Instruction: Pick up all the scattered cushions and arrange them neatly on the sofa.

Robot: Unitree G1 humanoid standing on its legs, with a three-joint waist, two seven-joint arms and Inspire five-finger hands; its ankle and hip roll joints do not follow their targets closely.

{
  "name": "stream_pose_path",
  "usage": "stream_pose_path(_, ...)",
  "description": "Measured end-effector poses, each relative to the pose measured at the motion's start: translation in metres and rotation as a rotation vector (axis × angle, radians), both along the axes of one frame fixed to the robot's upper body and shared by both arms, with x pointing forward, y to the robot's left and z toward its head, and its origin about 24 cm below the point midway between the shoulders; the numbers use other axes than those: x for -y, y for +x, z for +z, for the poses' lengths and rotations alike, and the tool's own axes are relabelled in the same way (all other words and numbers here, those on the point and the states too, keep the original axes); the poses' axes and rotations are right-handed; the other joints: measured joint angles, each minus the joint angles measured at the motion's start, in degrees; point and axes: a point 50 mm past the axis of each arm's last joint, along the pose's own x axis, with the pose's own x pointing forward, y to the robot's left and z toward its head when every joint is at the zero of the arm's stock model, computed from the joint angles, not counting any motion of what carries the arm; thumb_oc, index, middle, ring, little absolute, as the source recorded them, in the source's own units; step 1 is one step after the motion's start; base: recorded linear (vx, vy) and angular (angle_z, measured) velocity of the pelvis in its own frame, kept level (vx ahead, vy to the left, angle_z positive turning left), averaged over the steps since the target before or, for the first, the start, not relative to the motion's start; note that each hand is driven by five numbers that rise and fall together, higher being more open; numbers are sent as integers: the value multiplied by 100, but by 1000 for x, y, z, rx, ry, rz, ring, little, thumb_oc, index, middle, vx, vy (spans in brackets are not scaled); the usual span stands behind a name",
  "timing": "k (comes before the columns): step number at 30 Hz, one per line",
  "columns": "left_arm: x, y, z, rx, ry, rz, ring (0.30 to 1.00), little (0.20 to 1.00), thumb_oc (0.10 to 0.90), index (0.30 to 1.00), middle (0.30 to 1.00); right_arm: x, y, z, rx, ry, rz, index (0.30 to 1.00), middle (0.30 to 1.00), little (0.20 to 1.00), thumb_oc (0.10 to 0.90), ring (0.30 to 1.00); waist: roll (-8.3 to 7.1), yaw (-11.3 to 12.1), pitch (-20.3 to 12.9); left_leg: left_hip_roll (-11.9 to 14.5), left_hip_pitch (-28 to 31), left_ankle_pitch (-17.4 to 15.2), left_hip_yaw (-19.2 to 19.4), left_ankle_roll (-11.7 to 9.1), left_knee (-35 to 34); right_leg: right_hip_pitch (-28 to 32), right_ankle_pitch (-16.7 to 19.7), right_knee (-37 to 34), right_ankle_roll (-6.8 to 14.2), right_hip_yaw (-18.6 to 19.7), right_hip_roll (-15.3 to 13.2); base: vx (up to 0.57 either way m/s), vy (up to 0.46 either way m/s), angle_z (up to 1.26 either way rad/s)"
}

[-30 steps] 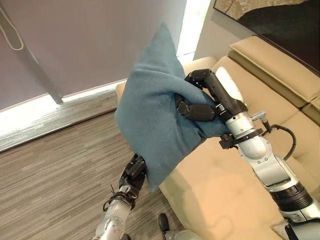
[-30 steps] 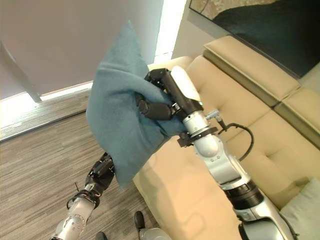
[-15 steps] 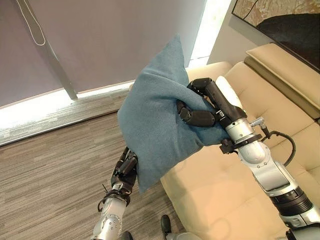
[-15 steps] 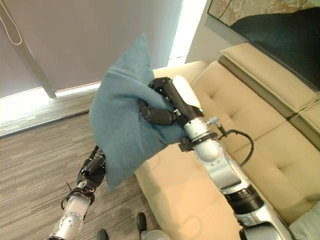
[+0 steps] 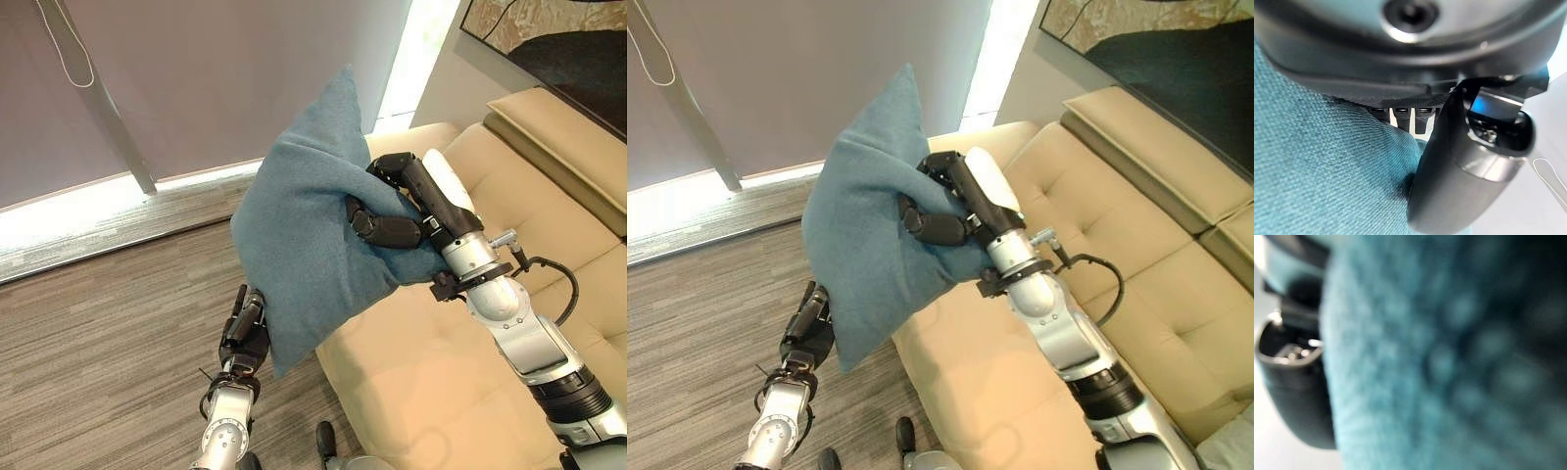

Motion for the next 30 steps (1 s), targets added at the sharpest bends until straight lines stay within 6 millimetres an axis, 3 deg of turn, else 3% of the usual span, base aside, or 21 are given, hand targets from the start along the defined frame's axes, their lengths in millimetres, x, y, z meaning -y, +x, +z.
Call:
stream_pose_path(9, 9, -3, -4, -21, 72, -114, 900, 900, 800, 900, 900, 0, 0, 0, -4, -1, -5, 300, 300, 300, 400, 300, 0, -8, 0, -10, 0, 2, 5, 2, 1, -5, 0, 0, 0, 4, 2, 0, 0, 0)
stream_pose_path(10, 9, -4, -4, -23, 100, -138, 629, 629, 620, 629, 629, 0, 0, 0, -4, -1, -6, 300, 300, 300, 400, 300, 0, -6, 0, -10, 0, 2, 6, 2, 1, -5, 0, 0, 0, 4, 2, 0, 0, 0)
stream_pose_path(11, 9, -4, -5, -29, 147, -177, 300, 300, 400, 300, 300, 0, 1, 0, -6, -2, -6, 300, 300, 300, 400, 300, 0, -11, 0, -8, 0, 2, 8, 3, 1, -6, 0, 0, 0, 5, 3, 0, 0, 0)
stream_pose_path(16, 5, -7, -9, -55, 324, -293, 300, 300, 400, 300, 300, -2, 2, 3, 6, -4, 0, 300, 300, 300, 400, 300, 0, -67, 0, -11, 4, 2, 38, 3, 2, -17, 1, 0, -1, 39, 4, 0, 0, -2)
stream_pose_path(24, 2, -1, -8, -56, 391, -320, 300, 300, 400, 300, 300, -4, 3, 10, 31, -2, 4, 300, 300, 300, 400, 300, 7, -159, -4, 1, 24, 2, 106, 3, 2, -23, 3, -1, -3, 87, 10, 4, -18, -4)
stream_pose_path(30, -1, 0, -8, -53, 421, -327, 300, 300, 400, 300, 300, -3, 3, 9, 27, -1, 0, 300, 300, 300, 400, 300, 97, -191, -55, 14, 27, 2, 125, 3, 2, -25, -25, -2, 35, 93, 11, 9, -54, -1)
